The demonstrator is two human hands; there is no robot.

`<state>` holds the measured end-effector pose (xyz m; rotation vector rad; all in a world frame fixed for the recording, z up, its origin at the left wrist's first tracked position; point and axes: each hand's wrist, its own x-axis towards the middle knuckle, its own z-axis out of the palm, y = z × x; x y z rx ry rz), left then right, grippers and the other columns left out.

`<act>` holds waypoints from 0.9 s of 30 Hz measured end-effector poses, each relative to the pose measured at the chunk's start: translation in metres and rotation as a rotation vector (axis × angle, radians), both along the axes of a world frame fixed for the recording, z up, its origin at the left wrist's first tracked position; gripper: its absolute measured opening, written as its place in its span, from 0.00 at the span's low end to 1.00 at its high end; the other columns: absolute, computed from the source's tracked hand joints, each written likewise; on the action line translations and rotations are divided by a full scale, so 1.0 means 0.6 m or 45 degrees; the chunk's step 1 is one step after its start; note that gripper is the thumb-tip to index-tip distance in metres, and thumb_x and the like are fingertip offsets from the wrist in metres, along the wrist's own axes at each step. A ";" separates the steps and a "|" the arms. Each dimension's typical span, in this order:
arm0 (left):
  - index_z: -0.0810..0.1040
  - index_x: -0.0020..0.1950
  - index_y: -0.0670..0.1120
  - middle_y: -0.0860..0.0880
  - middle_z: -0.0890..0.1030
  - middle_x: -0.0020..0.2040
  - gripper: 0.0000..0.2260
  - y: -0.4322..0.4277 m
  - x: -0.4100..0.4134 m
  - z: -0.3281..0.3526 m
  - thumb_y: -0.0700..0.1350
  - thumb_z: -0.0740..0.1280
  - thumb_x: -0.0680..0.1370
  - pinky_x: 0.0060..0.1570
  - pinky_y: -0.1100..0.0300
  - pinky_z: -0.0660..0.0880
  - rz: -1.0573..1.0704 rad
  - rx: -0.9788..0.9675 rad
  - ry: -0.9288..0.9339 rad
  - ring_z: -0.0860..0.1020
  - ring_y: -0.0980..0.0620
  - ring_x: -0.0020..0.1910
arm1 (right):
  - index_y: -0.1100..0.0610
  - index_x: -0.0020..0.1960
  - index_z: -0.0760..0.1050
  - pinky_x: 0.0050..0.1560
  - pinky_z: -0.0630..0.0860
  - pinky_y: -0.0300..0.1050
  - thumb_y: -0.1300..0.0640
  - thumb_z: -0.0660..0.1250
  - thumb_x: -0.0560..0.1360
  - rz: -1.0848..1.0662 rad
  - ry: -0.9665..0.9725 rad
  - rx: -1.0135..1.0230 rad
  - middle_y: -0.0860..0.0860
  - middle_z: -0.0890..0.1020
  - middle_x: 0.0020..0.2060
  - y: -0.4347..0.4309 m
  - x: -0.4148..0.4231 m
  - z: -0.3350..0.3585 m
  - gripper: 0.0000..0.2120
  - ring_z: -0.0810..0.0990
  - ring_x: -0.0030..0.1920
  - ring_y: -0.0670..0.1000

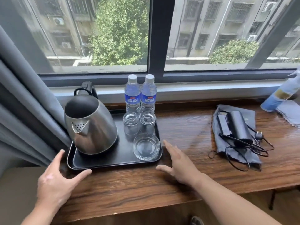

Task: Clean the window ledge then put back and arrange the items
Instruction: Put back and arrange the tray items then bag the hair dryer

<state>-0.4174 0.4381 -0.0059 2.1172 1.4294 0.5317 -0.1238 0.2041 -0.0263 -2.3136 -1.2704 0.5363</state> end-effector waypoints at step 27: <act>0.52 0.83 0.51 0.49 0.66 0.79 0.52 -0.500 0.746 0.064 0.77 0.62 0.66 0.75 0.59 0.62 -0.838 -0.186 0.097 0.65 0.51 0.77 | 0.47 0.76 0.65 0.73 0.52 0.31 0.40 0.72 0.73 -0.282 -0.113 0.108 0.46 0.70 0.74 -0.442 0.534 0.027 0.34 0.64 0.74 0.44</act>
